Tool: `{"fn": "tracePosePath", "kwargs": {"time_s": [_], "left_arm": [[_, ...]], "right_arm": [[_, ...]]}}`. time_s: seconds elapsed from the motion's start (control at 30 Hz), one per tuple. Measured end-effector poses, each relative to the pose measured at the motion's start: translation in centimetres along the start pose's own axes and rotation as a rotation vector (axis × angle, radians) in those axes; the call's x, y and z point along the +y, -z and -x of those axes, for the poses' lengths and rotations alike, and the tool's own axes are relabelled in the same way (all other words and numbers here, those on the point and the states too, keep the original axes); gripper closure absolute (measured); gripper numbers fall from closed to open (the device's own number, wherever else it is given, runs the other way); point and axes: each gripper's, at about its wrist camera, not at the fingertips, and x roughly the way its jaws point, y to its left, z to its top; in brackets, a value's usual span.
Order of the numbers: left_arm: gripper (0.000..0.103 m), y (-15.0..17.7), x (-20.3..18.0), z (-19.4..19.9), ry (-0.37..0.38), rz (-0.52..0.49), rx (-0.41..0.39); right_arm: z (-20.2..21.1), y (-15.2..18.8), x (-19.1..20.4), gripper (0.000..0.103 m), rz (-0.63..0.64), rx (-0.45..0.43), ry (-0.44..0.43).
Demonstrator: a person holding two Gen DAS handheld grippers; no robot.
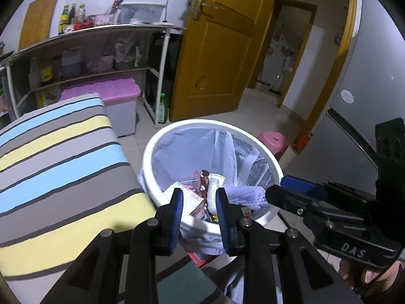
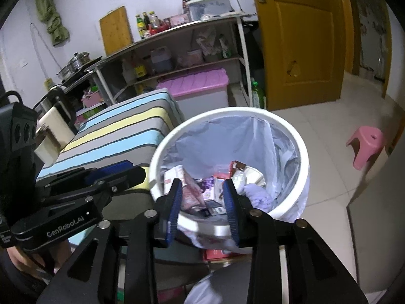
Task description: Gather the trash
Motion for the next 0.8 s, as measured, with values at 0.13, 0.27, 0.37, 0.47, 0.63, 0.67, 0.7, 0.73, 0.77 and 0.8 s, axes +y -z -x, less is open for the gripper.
{"fn": "tracePosePath", "kwargs": {"time_s": [0.13,0.27,0.37,0.47,0.63,0.67,0.7,0.73,0.77,0.8], "left_arm": [[0.077,0.5,0.4,1.9,-0.034,0.011,-0.032],[0.077,1.1,0.6,3.8,-0.077,0.019,-0.062],[0.077,1.7,0.9,5.0,-0.100,0.032,-0.076],[0.077,2.4,1.1,6.2,-0.127,0.040,-0.083],[0.077,3.3,1.4,7.6,-0.159,0.046,-0.093],[0.077,3.5,1.4,7.8,-0.166,0.046,-0.096],[0.077,3.6,1.4,8.0,-0.171,0.046,-0.096],[0.077,3.8,1.5,8.2,-0.177,0.048,-0.097],[0.077,4.0,1.5,8.4,-0.180,0.050,-0.097],[0.077,4.1,1.5,8.5,-0.182,0.052,-0.097]], "right_arm": [[1.1,0.5,1.6,0.064,0.029,-0.022,-0.011],[1.8,1.0,2.8,0.064,0.057,-0.030,-0.025],[2.3,1.5,3.9,0.064,0.079,-0.034,-0.035],[2.8,2.0,4.7,0.064,0.101,-0.042,-0.045],[3.4,2.5,5.6,0.064,0.121,-0.049,-0.056],[3.5,2.6,5.7,0.064,0.124,-0.050,-0.056],[3.6,2.7,5.8,0.064,0.128,-0.052,-0.058],[3.8,2.9,5.9,0.064,0.133,-0.053,-0.059],[3.8,3.0,6.0,0.064,0.135,-0.054,-0.060],[4.0,3.1,6.1,0.064,0.137,-0.055,-0.061]]}}
